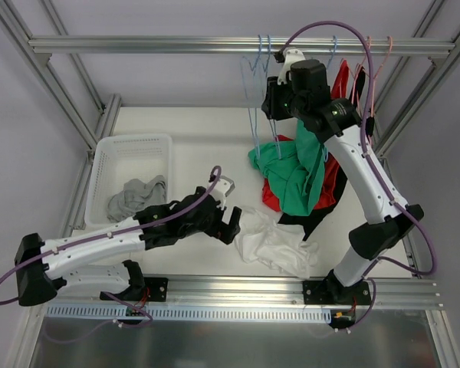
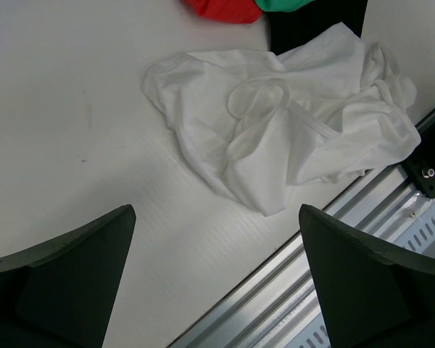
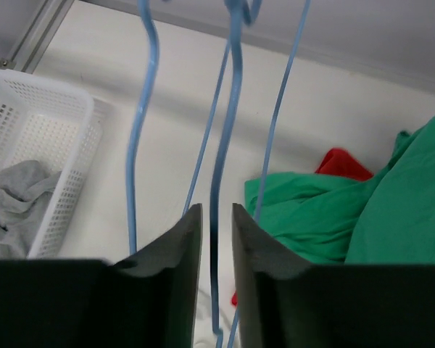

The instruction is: Remove the tank top from the hanger

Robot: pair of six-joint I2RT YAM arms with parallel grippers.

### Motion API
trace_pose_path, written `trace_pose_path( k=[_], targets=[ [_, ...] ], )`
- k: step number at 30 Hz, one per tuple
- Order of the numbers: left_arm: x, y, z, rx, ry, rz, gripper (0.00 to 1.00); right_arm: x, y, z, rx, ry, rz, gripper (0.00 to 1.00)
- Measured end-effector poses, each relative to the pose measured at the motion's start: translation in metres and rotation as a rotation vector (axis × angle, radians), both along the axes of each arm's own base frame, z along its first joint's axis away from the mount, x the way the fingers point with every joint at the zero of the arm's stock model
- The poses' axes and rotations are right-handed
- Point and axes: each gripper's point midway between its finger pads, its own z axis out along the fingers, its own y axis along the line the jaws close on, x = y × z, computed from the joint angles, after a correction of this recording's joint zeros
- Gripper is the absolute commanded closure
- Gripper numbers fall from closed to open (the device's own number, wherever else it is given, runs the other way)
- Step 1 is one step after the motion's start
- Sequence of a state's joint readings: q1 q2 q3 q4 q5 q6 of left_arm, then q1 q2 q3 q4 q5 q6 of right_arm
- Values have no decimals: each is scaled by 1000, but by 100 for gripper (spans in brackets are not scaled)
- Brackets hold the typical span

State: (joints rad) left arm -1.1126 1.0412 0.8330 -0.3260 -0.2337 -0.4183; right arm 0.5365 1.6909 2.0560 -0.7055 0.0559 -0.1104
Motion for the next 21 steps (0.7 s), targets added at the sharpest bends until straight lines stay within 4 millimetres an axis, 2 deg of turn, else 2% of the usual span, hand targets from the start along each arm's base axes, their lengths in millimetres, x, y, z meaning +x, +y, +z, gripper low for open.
trace_pose_path(
  k=[1, 4, 5, 6, 9, 13, 15, 18, 20, 21],
  targets=[
    [-1, -6, -3, 10, 8, -10, 1, -2, -1, -3, 0, 10, -1, 45],
    [-5, -33, -10, 39, 34, -57, 1, -17, -10, -19, -26, 49, -1, 33],
    [-6, -43, -12, 48, 39, -72, 1, -24, -15, -22, -32, 55, -3, 11],
    [-7, -52, -14, 53, 43, -84, 1, -33, -21, -23, -34, 62, -6, 1],
    [-8, -87, -27, 82, 56, -120, 1, -68, -48, -13, -50, 24, -17, 1],
    [-5, -129, -55, 136, 76, -148, 1, -138, -101, 18, -17, -100, -63, 1],
    [-5, -146, -77, 175, 92, -159, 1, -173, -126, 33, 22, -181, -84, 1],
    [-6, -161, -111, 239, 117, -170, 2, -217, -156, 40, 69, -266, -102, 1],
    [-10, -163, -134, 280, 140, -170, 29, -234, -166, 39, 80, -289, -103, 1],
    [-13, -161, -144, 302, 151, -171, 46, -239, -169, 37, 78, -291, -101, 1]
  ],
)
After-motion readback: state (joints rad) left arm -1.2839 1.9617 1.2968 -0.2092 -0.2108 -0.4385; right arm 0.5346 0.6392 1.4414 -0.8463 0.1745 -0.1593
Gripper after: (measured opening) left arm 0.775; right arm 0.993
